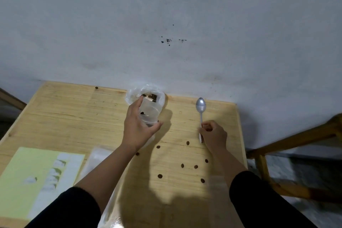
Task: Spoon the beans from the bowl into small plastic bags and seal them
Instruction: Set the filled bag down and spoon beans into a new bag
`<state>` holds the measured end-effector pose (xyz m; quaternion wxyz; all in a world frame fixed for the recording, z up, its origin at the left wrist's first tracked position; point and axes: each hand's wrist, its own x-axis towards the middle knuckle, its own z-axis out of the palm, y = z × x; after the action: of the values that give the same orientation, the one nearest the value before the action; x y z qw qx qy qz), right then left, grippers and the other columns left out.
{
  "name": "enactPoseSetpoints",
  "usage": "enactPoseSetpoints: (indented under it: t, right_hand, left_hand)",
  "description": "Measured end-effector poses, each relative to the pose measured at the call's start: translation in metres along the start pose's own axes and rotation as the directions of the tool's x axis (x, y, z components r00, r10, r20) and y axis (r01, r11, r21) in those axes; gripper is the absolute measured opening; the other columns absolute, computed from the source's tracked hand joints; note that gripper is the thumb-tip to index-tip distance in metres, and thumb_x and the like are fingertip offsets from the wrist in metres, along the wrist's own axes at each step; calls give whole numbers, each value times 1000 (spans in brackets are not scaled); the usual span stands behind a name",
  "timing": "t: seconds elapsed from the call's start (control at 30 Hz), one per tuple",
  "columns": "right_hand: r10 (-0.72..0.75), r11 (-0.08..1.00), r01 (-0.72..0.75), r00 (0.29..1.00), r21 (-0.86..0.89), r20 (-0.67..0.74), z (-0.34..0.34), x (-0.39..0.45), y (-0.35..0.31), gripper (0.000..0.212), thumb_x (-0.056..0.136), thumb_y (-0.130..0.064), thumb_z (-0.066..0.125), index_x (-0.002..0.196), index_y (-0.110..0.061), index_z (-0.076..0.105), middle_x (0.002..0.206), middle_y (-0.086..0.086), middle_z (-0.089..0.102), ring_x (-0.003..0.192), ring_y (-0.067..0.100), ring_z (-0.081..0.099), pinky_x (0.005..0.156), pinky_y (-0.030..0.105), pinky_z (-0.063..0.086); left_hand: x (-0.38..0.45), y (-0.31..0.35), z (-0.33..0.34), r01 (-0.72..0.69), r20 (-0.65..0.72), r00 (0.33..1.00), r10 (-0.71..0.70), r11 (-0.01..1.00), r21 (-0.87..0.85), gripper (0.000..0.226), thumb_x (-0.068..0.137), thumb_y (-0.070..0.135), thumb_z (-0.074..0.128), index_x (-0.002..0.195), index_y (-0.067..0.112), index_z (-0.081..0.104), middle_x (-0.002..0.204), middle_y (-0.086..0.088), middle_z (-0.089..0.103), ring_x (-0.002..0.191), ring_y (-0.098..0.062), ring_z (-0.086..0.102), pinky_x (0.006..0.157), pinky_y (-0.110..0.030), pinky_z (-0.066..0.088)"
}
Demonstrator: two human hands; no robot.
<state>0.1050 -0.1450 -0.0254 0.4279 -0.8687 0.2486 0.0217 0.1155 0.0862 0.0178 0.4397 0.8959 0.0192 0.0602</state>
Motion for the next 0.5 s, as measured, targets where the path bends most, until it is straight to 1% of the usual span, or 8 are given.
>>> enactPoseSetpoints:
  t: [0.07,0.13,0.2,0.27,0.33,0.37,0.43,0.5]
  right_hand:
    - [-40,998,40,999,-51,-2,-1,0,1,15,81,-16,68,95,-10,68,87,0,68,76,7,56,59,2,32]
    - [-58,996,57,998,-70,-11,-1,-2,-3,15,83,-18,65,95,-9,69,88,2,69,78,10,58,65,6,37]
    - [-79,996,79,996,-33,-26,-2,-7,-17,18,86,-23,62,94,-10,71,83,0,70,78,12,61,76,21,47]
    - [-167,982,166,986,91,8,-5,-17,-42,19,87,-27,61,94,-13,72,79,-2,70,74,13,64,76,28,52]
    - [-237,926,183,963,330,130,-8,-31,-71,15,88,-28,63,94,-17,71,79,-4,71,75,13,67,72,26,56]
    - [-259,906,159,941,392,217,-9,-38,-86,13,87,-30,63,94,-21,70,80,-6,70,75,11,66,70,21,54]
    - [-275,907,119,894,405,352,-10,-47,-110,11,86,-32,65,93,-26,70,84,-7,69,76,9,65,71,19,53]
    - [-274,920,121,878,373,391,-10,-55,-128,15,86,-30,65,95,-21,71,93,-1,71,75,12,65,75,24,55]
  left_hand:
    - [-2,3,0,0,3,1000,0,1000,-12,98,64,35,84,144,16,31,143,-1,39,131,-13,36,107,-25,31]
    - [-4,7,-1,-6,0,1000,6,1000,-21,98,64,35,84,144,16,31,143,-1,38,132,-12,35,108,-25,31]
    - [-7,11,-2,-10,1,1000,11,999,-34,98,64,35,84,144,17,30,143,0,38,131,-7,34,107,-23,29]
    - [-9,15,-4,-22,14,1000,23,999,-31,99,64,36,84,145,18,28,144,2,37,127,0,30,105,-19,26]
    - [-11,19,-6,-42,24,999,43,999,-25,101,63,37,84,145,18,27,144,2,36,125,3,27,104,-16,24]
    - [-12,21,-7,-50,26,998,51,998,-27,102,63,37,84,145,18,27,144,1,36,125,3,27,104,-16,24]
    - [-14,27,-11,-66,35,997,67,997,-44,105,61,40,85,145,17,27,145,1,36,128,1,28,105,-16,24]
    - [-17,31,-20,-75,56,995,79,995,-72,110,56,42,86,145,17,27,145,2,35,129,-1,29,107,-19,26]
